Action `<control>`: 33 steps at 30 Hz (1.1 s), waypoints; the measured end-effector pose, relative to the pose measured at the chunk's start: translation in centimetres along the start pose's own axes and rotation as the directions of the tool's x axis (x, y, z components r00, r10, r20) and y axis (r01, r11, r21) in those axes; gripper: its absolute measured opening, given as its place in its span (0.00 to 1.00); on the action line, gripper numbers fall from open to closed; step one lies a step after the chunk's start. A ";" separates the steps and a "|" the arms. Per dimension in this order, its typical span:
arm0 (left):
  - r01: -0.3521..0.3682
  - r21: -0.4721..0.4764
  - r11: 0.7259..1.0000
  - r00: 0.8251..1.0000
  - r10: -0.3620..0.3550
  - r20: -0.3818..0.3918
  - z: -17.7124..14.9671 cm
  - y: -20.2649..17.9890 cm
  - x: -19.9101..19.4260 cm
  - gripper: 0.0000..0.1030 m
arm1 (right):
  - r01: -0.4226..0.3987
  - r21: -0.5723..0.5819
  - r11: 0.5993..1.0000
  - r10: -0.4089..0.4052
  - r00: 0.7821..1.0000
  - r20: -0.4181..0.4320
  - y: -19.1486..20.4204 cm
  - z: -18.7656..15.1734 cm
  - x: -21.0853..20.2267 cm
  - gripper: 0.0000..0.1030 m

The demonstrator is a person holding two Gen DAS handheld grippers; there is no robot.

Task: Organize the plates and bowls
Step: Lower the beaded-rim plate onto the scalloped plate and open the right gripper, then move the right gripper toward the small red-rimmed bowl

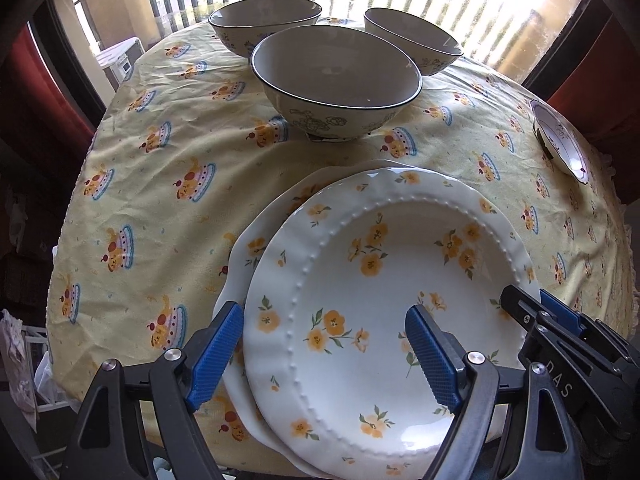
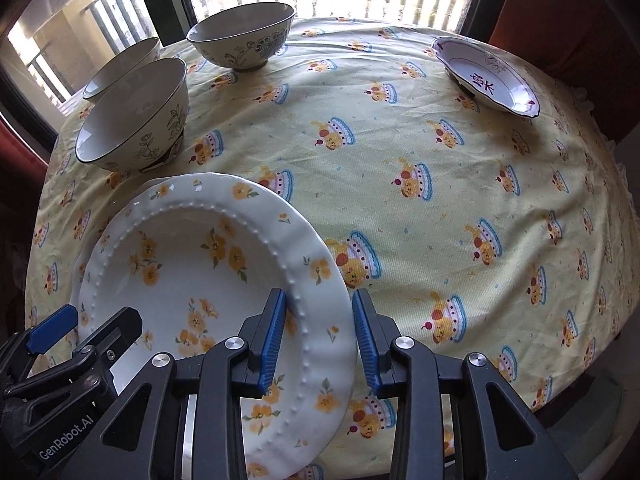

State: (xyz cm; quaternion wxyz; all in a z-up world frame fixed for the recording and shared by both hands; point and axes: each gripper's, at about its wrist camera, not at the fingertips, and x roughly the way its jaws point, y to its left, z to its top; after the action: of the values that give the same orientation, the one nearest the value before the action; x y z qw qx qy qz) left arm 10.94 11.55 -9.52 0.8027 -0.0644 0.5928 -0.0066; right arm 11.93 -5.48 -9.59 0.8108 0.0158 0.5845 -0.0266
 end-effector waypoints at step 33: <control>0.011 0.044 0.999 0.995 -0.015 0.094 2.3 -4.2 -4.1 0.85 | -0.105 0.085 0.991 0.099 0.993 0.071 -3.3 1.0 -4.0 0.73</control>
State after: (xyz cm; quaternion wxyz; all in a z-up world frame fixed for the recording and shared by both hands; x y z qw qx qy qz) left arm 12.22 8.00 -4.48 0.8311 -0.0510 0.5534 -0.0215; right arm 11.38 -8.72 -5.45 0.8287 0.0806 0.5537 -0.0115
